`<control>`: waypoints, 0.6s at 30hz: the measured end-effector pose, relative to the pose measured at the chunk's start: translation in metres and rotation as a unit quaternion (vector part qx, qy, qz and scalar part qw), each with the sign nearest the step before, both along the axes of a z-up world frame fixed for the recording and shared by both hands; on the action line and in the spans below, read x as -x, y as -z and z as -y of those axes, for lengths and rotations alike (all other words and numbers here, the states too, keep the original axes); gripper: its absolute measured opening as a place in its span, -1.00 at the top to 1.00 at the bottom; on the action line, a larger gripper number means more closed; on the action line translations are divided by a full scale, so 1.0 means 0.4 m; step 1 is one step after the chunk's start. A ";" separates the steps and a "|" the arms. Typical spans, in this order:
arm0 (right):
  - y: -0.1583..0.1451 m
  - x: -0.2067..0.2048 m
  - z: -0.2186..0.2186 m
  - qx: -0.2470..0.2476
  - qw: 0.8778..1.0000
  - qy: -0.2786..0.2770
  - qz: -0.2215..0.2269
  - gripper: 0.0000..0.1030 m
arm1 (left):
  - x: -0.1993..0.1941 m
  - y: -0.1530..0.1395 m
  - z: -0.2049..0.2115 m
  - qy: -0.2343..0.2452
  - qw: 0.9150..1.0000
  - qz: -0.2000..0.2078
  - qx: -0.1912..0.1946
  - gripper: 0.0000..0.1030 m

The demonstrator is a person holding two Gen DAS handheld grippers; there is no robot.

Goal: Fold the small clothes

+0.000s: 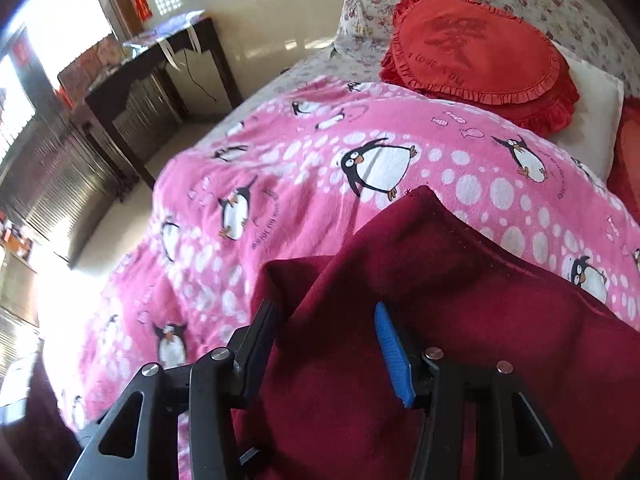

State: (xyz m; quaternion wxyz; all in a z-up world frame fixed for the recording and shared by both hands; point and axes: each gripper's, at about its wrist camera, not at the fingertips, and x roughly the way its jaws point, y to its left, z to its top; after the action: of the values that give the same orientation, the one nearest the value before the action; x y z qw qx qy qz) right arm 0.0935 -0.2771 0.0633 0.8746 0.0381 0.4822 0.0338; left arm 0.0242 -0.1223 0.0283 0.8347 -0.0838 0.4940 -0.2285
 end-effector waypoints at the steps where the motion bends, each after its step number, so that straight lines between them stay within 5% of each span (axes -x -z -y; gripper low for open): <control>1: -0.002 0.001 0.000 0.009 1.000 0.003 0.005 0.38 | 0.001 -0.002 -0.005 0.001 1.000 -0.001 0.002 -0.57; 3: -0.024 0.007 0.007 -0.016 1.000 -0.005 0.018 0.90 | 0.005 -0.004 -0.015 0.002 1.000 -0.002 0.006 -0.57; 7: -0.078 0.009 -0.014 -0.015 0.999 -0.023 0.045 0.90 | 0.003 -0.005 -0.023 -0.004 1.000 -0.003 0.015 -0.57; 13: 0.004 -0.017 -0.014 -0.032 0.999 -0.016 0.016 0.90 | 0.005 -0.001 -0.013 -0.008 1.000 0.000 0.005 -0.57; 18: -0.008 -0.007 -0.002 -0.040 0.999 -0.025 0.016 0.90 | 0.004 0.003 -0.003 -0.010 1.000 0.006 -0.001 -0.57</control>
State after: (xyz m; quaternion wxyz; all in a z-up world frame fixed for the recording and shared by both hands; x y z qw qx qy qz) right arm 0.0961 -0.2762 0.0666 0.8790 0.0604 0.4669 0.0760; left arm 0.0228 -0.1211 0.0272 0.8397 -0.0867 0.4885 -0.2207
